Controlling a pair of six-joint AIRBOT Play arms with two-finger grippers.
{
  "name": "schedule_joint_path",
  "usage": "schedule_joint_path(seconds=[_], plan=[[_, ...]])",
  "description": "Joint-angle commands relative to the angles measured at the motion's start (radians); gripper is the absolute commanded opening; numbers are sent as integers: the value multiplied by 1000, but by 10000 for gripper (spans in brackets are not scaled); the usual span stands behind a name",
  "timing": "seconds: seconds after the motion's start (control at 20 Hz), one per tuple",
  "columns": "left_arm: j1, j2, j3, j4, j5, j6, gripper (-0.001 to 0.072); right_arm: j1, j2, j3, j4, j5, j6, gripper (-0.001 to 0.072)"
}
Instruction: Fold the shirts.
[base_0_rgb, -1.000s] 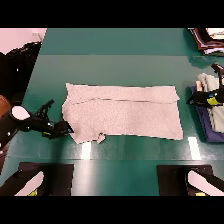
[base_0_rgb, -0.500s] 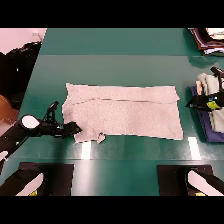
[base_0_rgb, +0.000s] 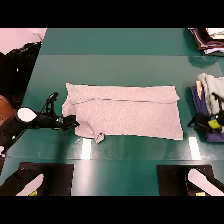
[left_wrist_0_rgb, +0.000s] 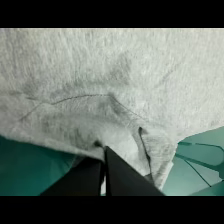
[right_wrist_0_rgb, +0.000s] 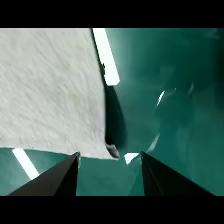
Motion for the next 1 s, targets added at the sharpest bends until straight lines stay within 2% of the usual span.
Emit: schedule_joint_path(seconds=[0.0,0.2,0.3,0.35,0.45,0.5,0.65,0.75,0.85,0.95], plan=[[0,1,28,-2,2,13,23,-80,0,-163,95,-38,-77,447],[0,1,28,-1,3,14,22,-19,-1,-222,103,-115,-84,444],[0,1,28,-1,3,13,22,19,-1,-220,103,-137,-84,403],[0,1,28,-1,2,13,22,34,-1,-220,103,-142,-84,330],[0,1,28,1,-13,14,22,62,0,-220,101,-144,-85,80],[0,1,28,14,-38,13,21,72,0,-220,100,-135,-88,14],[0,45,31,107,-174,4,19,82,1,-186,92,-35,-95,14],[0,129,30,197,-264,-46,19,82,28,-152,91,37,-95,14],[0,227,30,262,-364,-89,20,82,109,-133,85,57,-94,13],[0,332,31,256,-473,-113,21,82,211,-124,39,74,-93,13]])
